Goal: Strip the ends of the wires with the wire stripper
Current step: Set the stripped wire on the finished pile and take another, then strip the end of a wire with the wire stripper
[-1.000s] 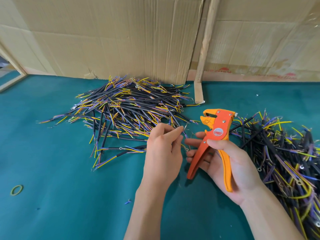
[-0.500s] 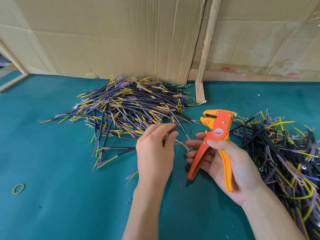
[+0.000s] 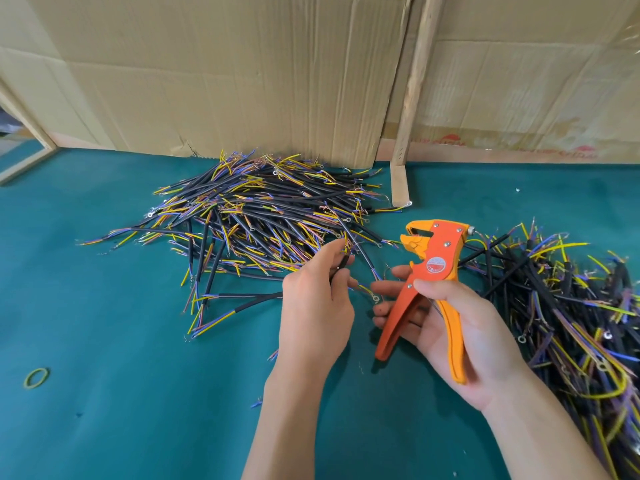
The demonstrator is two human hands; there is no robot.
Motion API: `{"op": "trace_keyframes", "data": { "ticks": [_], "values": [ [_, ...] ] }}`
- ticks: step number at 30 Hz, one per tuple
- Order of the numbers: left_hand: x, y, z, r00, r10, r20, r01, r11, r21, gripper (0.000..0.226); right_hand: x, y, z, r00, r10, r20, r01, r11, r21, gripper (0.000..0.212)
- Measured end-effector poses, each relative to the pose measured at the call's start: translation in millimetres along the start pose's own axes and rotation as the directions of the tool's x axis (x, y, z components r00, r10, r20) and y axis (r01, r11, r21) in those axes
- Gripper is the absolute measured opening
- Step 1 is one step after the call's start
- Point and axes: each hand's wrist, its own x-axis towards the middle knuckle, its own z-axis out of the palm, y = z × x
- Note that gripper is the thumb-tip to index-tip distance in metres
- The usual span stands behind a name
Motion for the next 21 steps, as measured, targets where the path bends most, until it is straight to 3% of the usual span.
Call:
{"op": "trace_keyframes", "data": {
  "ticks": [6, 10, 13, 16, 21],
  "values": [
    [2, -7, -1, 0.995, -0.051, -0.081, 0.05, 0.999, -0.006, 0.024, 1, 1, -1, 1.0, -0.003, 0.003, 0.003, 1.0, -0.006, 0.056],
    [3, -9, -4, 0.991, -0.076, -0.106, 0.075, 0.997, -0.014, 0.024, 1, 1, -2, 1.0, -0.003, 0.005, 0.004, 1.0, -0.01, 0.057],
    [2, -4, -5, 0.984, -0.138, -0.117, 0.124, 0.985, -0.118, 0.033, 0, 0, -3, 1.0, 0.0, 0.015, 0.001, 1.0, -0.027, 0.056],
    [4, -1, -7, 0.974, -0.172, -0.146, 0.14, 0.968, -0.209, 0.04, -1, -1, -5, 0.997, 0.047, 0.067, -0.043, 0.997, -0.059, 0.051],
    [4, 3, -10, 0.988, -0.111, -0.103, 0.088, 0.974, -0.207, 0.029, -4, 1, -6, 0.981, 0.148, 0.125, -0.134, 0.984, -0.114, 0.04]
  ]
}}
